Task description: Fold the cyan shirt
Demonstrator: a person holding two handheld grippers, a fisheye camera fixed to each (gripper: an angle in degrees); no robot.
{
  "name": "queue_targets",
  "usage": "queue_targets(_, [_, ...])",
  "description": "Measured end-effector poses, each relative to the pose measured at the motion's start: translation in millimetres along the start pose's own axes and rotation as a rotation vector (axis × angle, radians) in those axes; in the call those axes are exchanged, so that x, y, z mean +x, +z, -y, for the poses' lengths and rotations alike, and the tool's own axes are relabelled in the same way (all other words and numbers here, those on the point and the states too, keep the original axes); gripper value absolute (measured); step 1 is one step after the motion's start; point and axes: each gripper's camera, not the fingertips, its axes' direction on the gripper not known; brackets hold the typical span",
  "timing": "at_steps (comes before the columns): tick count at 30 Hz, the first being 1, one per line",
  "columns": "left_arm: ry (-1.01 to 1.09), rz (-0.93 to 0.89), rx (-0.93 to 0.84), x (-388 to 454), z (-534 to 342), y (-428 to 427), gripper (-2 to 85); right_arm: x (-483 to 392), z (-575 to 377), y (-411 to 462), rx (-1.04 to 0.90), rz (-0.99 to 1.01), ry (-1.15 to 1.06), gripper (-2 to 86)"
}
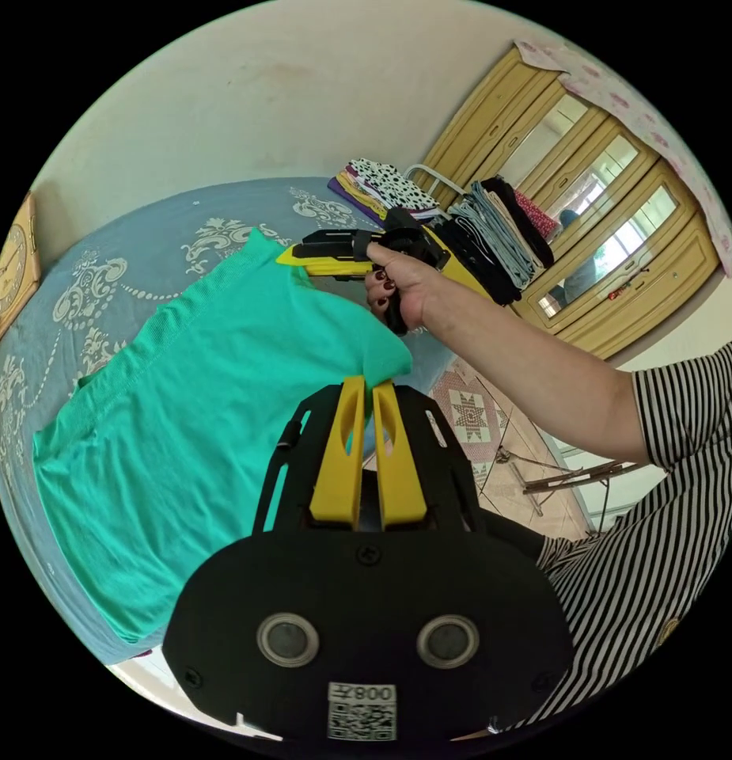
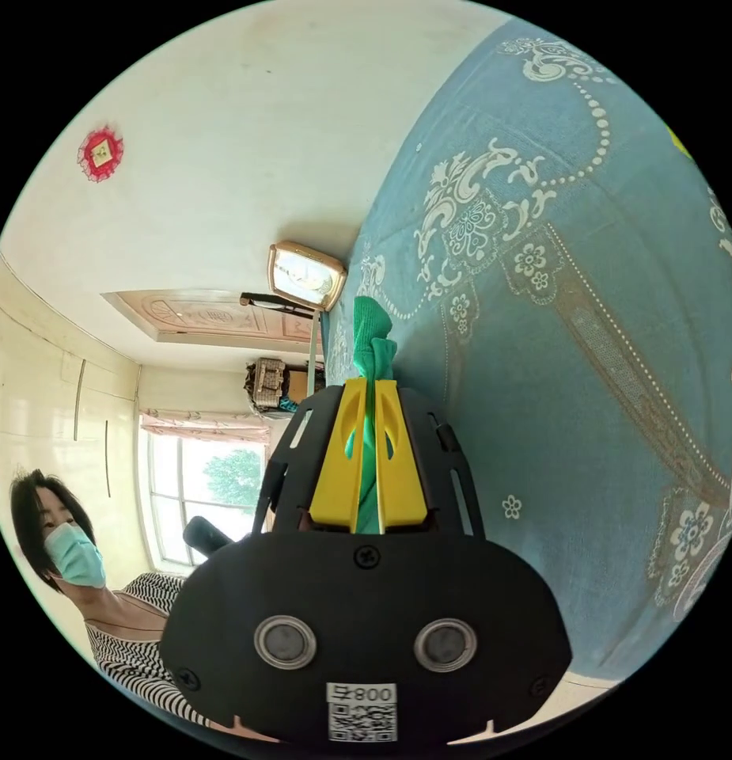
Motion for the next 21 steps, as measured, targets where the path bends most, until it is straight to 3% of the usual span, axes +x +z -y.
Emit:
queue_targets(16, [0.197,-0.173,-0.006,36,-44,-61,1.1,21,-96,-43,0.123,-0.134,0.021,1.3])
queue_targets(21, [0.149,-0.205,0.015,11,-69,-91,1.0,38,-122,-19,0.153,-0.137,0.048,1.4])
